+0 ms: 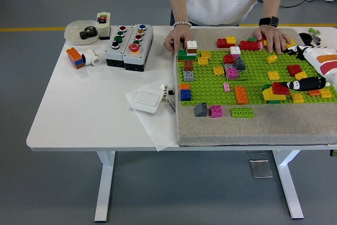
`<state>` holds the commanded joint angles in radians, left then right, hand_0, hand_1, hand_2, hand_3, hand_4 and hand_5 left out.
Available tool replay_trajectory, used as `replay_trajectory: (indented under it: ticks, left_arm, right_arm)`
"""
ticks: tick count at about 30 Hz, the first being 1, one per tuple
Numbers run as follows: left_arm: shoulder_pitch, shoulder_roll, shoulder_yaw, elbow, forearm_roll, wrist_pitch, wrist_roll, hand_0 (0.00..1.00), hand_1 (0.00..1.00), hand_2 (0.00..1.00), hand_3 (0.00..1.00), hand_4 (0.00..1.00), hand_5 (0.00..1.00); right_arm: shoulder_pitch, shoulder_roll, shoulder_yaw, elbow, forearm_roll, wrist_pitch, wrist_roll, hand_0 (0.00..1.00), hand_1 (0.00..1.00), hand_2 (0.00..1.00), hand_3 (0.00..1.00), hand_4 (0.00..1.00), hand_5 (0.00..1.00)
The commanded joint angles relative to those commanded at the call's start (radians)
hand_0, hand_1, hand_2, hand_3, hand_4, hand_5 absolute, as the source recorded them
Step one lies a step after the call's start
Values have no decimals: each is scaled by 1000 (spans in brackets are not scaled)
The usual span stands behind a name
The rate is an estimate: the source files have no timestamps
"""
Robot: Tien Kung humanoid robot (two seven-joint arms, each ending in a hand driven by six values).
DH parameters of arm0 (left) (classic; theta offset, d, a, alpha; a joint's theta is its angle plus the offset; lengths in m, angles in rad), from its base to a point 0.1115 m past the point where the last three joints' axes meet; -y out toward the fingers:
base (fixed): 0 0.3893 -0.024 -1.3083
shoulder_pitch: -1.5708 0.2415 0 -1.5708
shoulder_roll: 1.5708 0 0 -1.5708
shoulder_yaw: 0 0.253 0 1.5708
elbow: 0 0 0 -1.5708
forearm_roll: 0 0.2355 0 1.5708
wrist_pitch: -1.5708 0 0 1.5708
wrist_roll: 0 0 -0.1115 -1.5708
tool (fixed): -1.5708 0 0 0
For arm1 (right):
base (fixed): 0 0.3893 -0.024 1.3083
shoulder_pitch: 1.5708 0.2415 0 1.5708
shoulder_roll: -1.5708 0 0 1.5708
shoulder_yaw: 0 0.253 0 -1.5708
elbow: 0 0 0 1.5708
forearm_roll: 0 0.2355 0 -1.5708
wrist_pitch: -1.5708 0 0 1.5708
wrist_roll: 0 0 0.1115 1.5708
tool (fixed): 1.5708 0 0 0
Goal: Pick up the brick,pile it on top of brick,press brick,pick up the brick,pile it on top of brick,press brick
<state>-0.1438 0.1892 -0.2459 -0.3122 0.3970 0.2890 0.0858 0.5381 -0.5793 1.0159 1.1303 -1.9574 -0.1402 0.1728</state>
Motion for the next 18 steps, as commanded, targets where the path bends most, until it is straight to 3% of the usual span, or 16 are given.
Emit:
replay_trajectory:
  ticks: [10, 18]
  left_arm:
    - [-1, 0, 4, 0, -7, 1, -3, 790, 799, 816, 641, 660, 653]
    - [-2, 0, 4, 1, -7, 1, -3, 788, 798, 816, 642, 660, 652]
  right_arm:
    - [-38, -3, 14, 49, -8, 5, -11, 604, 605, 643, 602, 876, 346]
    - [-89, -18, 29, 138, 6, 31, -31, 604, 598, 632, 600, 877, 356]
